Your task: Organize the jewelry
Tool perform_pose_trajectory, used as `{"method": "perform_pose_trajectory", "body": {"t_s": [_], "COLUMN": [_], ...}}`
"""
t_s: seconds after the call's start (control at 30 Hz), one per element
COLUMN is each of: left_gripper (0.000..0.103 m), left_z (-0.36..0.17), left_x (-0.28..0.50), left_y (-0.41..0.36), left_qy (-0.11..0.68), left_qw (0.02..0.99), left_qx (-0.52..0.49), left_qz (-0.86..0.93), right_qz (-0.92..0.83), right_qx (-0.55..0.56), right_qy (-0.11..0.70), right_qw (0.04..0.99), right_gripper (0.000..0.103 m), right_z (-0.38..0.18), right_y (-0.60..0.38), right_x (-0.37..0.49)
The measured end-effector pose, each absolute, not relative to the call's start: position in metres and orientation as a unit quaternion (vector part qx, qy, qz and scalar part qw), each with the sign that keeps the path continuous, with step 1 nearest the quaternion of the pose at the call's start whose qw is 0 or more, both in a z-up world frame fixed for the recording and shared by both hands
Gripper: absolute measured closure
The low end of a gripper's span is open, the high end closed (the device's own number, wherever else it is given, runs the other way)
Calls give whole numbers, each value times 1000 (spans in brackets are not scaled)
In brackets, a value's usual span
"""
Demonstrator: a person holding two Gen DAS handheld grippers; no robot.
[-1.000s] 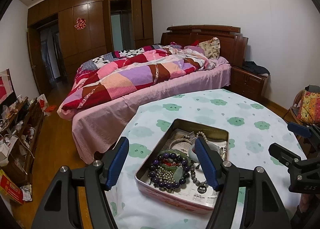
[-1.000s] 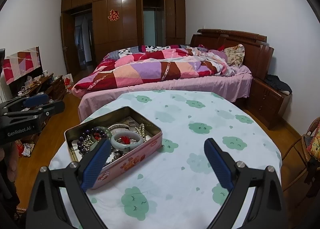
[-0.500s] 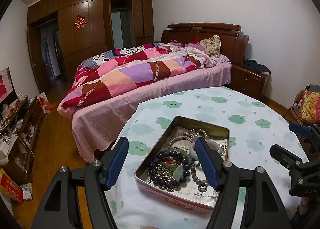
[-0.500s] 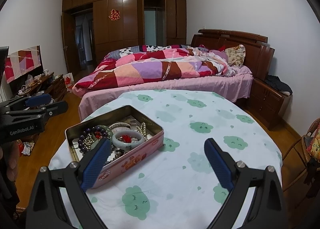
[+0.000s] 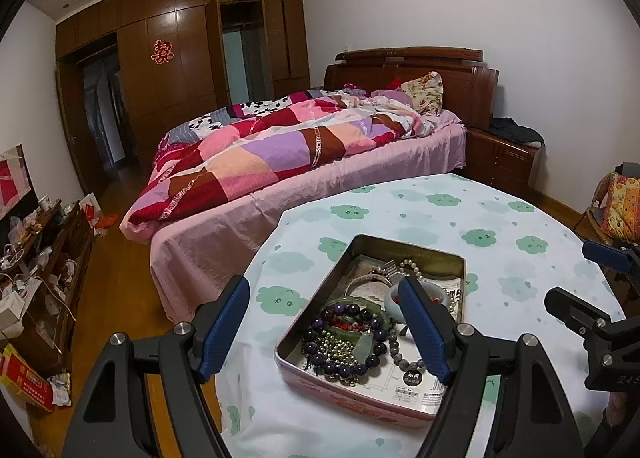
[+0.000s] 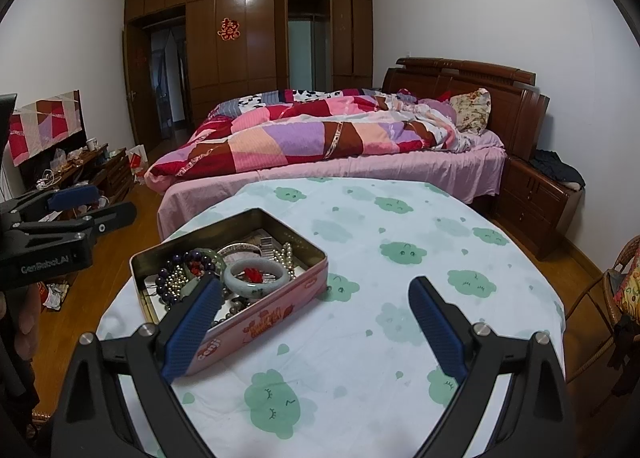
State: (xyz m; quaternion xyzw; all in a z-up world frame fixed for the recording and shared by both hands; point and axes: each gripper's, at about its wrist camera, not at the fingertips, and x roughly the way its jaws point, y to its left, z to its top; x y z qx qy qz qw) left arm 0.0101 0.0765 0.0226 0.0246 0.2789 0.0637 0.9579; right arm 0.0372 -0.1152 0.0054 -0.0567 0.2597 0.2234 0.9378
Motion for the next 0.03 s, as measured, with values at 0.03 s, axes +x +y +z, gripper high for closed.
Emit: {"method": "perform_pose_trajectory", "body": {"t_s": [0.03], "left_gripper": [26], "left_z": [23], "left_x": [10], "left_y": [76], "left_qy": [279], "left_qw": [958], "left_qx": [27], "left_qz": [63], "right_qz": [223], "right_qx": [-56], "right_qy": [259], "right_qw": [938], "right_gripper": [6], "right_z": [5], "right_y": [-115], "right_x": [37]}}
